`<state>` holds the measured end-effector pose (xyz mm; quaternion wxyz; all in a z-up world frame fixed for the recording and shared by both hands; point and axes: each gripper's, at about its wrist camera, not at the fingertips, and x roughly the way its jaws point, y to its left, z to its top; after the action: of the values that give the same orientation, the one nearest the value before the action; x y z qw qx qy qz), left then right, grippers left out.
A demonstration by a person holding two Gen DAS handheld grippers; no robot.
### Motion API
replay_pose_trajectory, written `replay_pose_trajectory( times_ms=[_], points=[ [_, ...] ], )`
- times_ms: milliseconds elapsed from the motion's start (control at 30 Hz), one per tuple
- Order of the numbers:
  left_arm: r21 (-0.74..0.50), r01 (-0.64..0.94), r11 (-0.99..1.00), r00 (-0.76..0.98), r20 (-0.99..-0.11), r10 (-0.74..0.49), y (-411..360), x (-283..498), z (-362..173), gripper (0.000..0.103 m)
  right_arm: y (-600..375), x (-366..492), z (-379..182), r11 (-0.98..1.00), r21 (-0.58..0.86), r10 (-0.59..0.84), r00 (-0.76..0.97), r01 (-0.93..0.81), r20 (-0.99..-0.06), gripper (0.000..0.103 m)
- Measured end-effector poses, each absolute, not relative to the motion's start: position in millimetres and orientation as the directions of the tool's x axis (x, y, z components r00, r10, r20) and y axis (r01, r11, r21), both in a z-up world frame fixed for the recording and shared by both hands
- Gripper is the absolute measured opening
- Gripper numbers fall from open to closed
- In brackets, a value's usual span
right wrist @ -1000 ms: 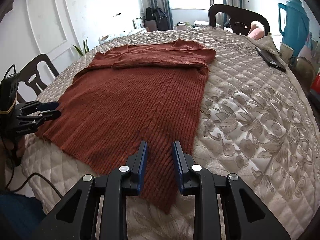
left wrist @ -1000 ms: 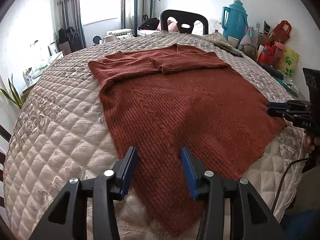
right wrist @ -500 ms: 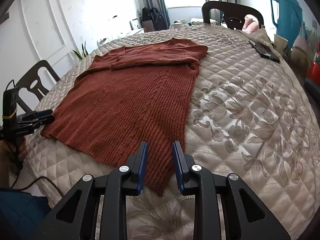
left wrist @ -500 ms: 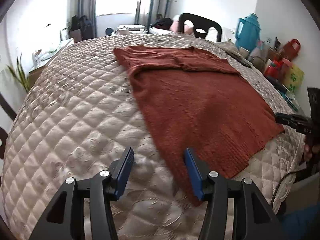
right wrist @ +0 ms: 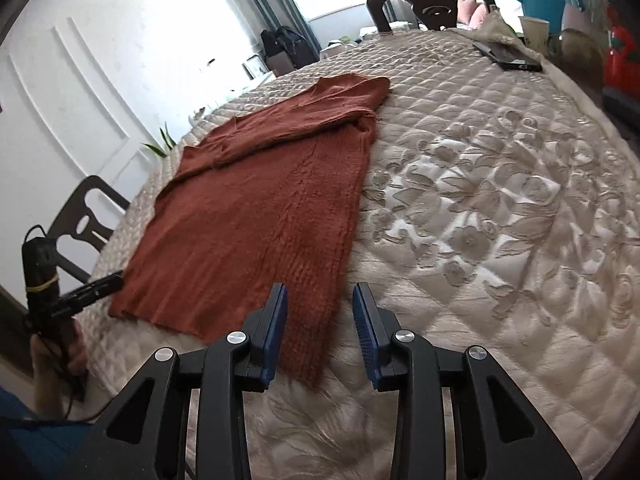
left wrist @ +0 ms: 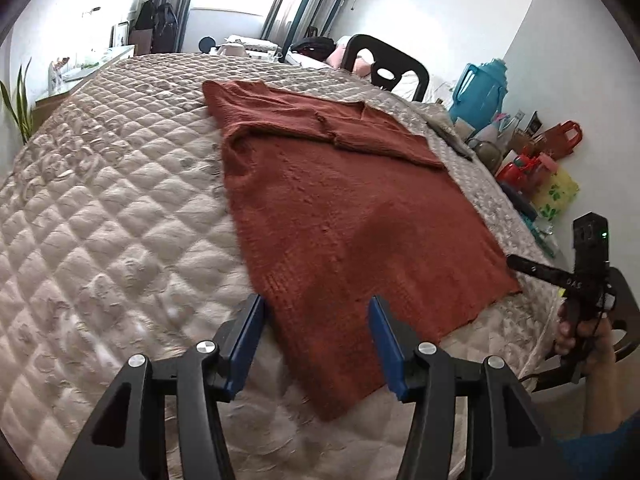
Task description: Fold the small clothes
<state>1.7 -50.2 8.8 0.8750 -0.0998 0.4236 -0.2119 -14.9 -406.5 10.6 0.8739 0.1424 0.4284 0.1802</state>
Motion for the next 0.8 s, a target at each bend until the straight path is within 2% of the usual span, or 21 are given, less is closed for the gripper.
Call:
replay_pose_trajectory(
  times_ms=[333,500,600,700,733,800],
  points=[
    [-0.467,0.258,0.846,0.529,-0.664,-0.528,-39,-13,5,0.056,-409,-22,5,0.826,0.522,0.549,0.515,-0.214,-0.658,0.035],
    [-0.464,0.26,0.847,0.529,-0.665,-0.527,-49,-8,6,0.056,-413,-18,2,0.803,0.562,0.571,0.524,-0.198,-0.632,0.034],
    [-0.46,0.258,0.85,0.529,-0.668,-0.522,-52,-2,7,0.055,-411,-12,1,0.802,0.566,0.571,0.528,-0.192,-0.629,0.03],
    [-0.479,0.24,0.844,0.527,-0.666,-0.528,-44,-6,5,0.049,-412,-13,1,0.811,0.552,0.562,0.526,-0.196,-0.639,0.024],
    [-0.495,0.231,0.838,0.525,-0.662,-0.535,-40,-9,4,0.046,-413,-15,0,0.809,0.555,0.563,0.526,-0.193,-0.637,0.021],
    [-0.549,0.203,0.811,0.516,-0.644,-0.565,-32,-11,1,0.045,-418,-17,-2,0.8,0.573,0.57,0.529,-0.181,-0.629,0.018]
  ],
)
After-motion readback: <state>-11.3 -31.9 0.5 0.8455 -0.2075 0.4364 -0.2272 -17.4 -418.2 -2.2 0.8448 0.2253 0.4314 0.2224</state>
